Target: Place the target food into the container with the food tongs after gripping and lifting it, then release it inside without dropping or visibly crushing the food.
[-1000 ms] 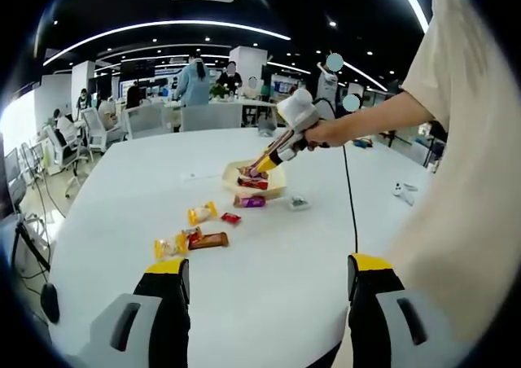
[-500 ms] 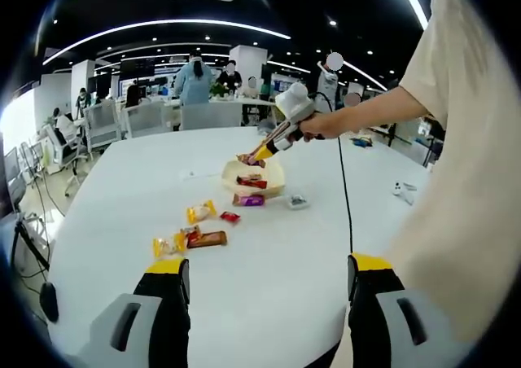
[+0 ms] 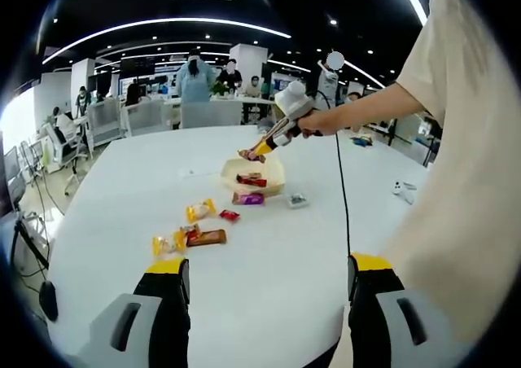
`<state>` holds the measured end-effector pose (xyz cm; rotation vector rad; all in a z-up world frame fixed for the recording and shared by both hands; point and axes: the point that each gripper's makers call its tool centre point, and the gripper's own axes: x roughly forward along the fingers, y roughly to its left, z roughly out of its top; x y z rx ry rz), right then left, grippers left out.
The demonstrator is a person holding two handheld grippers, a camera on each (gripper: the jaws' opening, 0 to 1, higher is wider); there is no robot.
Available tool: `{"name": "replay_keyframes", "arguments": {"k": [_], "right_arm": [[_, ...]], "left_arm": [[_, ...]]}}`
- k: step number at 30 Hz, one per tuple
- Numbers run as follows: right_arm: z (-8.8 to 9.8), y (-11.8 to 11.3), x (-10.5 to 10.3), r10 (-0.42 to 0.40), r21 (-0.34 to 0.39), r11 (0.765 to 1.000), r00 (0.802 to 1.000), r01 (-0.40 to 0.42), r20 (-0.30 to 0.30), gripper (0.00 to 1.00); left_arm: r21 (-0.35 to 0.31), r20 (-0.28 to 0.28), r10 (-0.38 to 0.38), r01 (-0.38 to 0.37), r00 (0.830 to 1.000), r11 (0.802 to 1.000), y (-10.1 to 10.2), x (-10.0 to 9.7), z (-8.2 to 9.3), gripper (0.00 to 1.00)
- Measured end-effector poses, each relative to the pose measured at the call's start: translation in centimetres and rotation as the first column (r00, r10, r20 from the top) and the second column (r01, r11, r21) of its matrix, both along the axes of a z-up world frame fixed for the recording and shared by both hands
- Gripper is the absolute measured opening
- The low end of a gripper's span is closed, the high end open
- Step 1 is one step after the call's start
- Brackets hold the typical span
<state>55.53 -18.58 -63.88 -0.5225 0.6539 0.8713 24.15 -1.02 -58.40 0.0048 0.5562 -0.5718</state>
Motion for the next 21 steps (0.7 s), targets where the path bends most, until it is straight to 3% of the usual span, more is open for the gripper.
{"name": "replay_keyframes", "arguments": {"k": [21], "right_arm": [[0.26,-0.1,0.11,-0.007,0.011,1.0,1.0,0.007,0.021,0.21]], "left_arm": [[-0.002,-0.002,-0.002,0.002,1.0,1.0,-0.22,-0.02,-0.07,0.79]]}}
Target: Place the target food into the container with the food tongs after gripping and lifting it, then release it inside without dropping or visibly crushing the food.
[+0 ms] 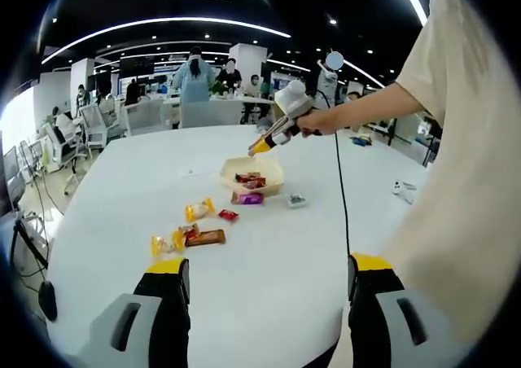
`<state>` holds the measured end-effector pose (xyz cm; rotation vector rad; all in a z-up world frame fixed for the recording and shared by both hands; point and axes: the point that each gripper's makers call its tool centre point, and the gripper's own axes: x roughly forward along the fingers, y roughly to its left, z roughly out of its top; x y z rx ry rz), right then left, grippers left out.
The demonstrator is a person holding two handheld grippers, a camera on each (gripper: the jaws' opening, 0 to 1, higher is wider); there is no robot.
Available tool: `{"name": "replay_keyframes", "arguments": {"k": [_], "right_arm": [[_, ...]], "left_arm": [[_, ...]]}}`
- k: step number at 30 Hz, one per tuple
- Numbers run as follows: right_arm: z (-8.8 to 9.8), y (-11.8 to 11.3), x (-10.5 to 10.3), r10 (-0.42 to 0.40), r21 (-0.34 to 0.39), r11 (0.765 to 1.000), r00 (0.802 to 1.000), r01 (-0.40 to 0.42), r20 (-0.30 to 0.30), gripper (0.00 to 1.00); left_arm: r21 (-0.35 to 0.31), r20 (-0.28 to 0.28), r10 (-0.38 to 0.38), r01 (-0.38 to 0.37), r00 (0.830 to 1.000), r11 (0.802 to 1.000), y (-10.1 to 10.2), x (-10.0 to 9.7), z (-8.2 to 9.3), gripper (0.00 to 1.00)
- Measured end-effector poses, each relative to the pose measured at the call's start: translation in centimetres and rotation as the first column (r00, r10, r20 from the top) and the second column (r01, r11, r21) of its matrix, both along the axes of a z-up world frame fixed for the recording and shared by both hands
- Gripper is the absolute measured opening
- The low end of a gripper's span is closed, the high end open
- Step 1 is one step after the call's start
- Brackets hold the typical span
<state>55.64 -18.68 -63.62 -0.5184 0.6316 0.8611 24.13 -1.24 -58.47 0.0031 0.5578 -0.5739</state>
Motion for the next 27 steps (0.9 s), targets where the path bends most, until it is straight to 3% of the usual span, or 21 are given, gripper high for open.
{"name": "replay_keyframes", "arguments": {"k": [27], "right_arm": [[0.6,-1.0,-1.2,-0.035,0.048,0.998,0.999,0.035,0.001,0.26]], "left_arm": [[0.005,0.007,-0.005,0.005,1.0,1.0,-0.3,-0.1,0.2,0.79]]}}
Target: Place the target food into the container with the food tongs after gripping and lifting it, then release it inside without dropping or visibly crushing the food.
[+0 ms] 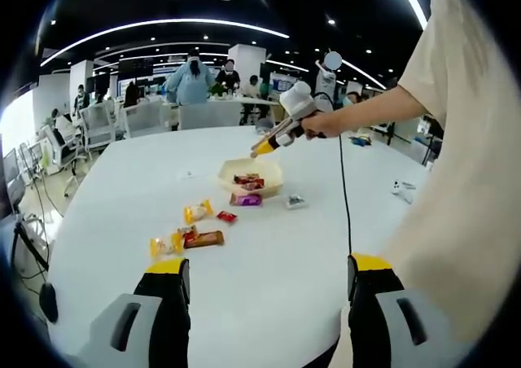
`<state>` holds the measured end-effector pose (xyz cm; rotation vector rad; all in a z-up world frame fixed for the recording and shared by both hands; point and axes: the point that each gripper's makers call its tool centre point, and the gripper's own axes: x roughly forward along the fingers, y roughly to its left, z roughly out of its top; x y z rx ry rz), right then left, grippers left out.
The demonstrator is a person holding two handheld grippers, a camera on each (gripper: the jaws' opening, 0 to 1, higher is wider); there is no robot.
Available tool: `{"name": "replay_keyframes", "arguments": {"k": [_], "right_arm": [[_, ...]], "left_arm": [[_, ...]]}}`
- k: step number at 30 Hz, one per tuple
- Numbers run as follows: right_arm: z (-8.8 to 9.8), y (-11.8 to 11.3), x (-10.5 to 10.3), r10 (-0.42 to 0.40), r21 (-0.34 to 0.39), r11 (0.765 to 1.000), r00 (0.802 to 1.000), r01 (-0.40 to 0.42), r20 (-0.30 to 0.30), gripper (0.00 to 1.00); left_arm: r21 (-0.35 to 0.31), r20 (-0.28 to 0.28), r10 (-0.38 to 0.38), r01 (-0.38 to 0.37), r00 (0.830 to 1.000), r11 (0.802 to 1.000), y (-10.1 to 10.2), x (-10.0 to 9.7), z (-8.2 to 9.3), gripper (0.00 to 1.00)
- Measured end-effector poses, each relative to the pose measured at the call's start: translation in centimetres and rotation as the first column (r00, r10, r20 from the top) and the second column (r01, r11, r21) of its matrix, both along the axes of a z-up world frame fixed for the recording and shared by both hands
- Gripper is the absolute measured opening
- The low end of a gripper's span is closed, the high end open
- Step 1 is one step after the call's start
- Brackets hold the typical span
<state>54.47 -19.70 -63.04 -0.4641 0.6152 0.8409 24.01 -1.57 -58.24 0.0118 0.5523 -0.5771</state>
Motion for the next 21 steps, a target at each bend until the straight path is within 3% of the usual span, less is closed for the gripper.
{"name": "replay_keyframes", "arguments": {"k": [21], "right_arm": [[-0.6,-2.8,-2.8,-0.008,-0.004,1.0,1.0,0.008,-0.009,0.26]], "left_arm": [[0.003,0.006,-0.017,0.017,1.0,1.0,-1.1,-0.4,0.1,0.78]]}}
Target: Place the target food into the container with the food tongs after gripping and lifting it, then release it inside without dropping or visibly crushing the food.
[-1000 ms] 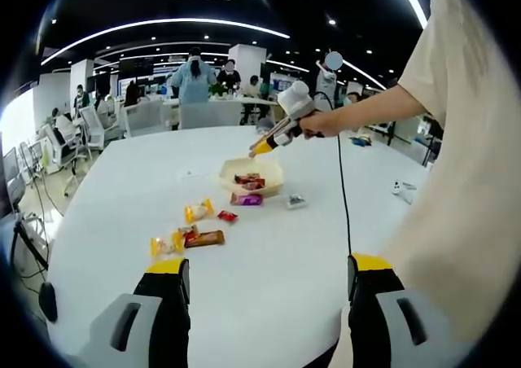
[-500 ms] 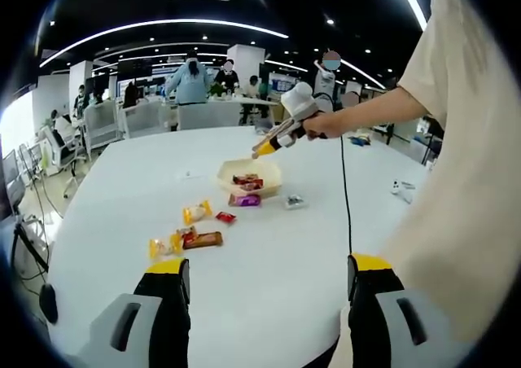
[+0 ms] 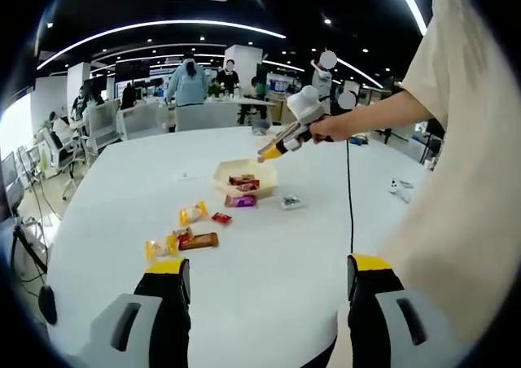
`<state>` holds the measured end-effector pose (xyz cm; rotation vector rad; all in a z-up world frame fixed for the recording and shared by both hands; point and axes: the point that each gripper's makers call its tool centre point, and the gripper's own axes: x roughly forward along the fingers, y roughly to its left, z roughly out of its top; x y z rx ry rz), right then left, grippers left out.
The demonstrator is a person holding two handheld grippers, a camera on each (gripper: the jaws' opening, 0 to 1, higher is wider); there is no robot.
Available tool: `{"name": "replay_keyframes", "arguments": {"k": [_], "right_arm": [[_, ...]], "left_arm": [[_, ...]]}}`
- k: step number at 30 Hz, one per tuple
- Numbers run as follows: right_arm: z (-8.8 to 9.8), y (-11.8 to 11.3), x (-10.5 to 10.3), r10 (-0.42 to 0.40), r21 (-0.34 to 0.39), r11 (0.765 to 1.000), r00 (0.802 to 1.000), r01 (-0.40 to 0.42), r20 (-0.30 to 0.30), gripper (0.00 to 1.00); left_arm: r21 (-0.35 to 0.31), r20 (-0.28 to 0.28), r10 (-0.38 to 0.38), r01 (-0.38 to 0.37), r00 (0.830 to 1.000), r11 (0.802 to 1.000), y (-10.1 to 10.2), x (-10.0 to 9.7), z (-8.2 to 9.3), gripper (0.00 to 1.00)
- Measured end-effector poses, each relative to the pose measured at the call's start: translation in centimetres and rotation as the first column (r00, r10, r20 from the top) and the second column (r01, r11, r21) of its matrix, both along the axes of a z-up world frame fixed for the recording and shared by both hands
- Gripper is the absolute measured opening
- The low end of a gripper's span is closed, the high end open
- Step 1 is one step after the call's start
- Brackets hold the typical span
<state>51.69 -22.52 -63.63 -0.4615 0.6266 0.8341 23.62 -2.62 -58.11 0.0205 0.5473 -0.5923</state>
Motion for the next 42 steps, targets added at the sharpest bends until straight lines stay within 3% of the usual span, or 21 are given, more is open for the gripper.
{"name": "replay_keyframes", "arguments": {"k": [13,28,38,42], "right_arm": [[-1.3,-1.8,-3.1,0.019,-0.016,1.0,0.999,-0.019,-0.025,0.26],[-5.2,-3.7,-8.7,0.087,-0.114,0.988,0.99,-0.1,-0.115,0.26],[-7.0,-4.3,-10.3,0.144,-0.192,0.967,0.98,-0.169,-0.137,0.27],[-8.1,-4.7,-10.0,0.161,-0.224,0.956,0.977,-0.19,-0.141,0.27]], "left_arm": [[0.003,0.003,-0.021,0.021,1.0,1.0,-1.0,-0.2,0.1,0.78],[0.007,0.004,-0.038,0.038,0.999,0.999,-1.7,-0.8,0.2,0.78],[0.01,0.003,-0.039,0.039,0.999,0.999,-2.0,-1.0,0.1,0.78],[0.01,0.001,-0.038,0.038,0.999,0.999,-2.1,-1.2,0.1,0.78]]}}
